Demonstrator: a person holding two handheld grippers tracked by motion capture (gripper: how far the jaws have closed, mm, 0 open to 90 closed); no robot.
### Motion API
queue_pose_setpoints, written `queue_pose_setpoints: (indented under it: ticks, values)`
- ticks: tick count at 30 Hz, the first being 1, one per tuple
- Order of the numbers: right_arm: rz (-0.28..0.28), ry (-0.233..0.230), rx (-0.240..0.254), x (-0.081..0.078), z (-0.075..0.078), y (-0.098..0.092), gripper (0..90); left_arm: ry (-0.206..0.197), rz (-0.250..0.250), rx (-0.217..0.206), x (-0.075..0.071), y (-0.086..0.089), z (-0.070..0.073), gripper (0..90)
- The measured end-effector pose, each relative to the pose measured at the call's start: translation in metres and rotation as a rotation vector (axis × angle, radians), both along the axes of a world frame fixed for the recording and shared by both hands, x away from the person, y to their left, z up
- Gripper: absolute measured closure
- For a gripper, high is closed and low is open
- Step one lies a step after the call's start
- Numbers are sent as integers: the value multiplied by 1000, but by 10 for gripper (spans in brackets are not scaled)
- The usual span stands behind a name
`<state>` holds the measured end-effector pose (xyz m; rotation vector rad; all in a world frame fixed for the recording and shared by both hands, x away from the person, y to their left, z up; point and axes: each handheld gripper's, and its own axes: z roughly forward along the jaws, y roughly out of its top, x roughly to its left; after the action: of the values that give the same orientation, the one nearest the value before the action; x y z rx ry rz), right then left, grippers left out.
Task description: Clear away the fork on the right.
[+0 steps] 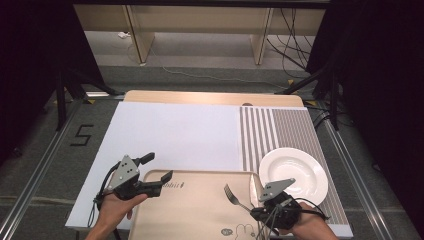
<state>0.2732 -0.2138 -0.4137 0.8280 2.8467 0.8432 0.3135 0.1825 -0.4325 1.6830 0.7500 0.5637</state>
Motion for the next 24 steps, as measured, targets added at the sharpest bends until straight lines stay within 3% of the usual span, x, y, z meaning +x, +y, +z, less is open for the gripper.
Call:
queue_pose_setpoints:
  ticks: [24]
  values:
    - [51,52,-29,-10,-15,50,842,3,30,-1,-5,14,0,168]
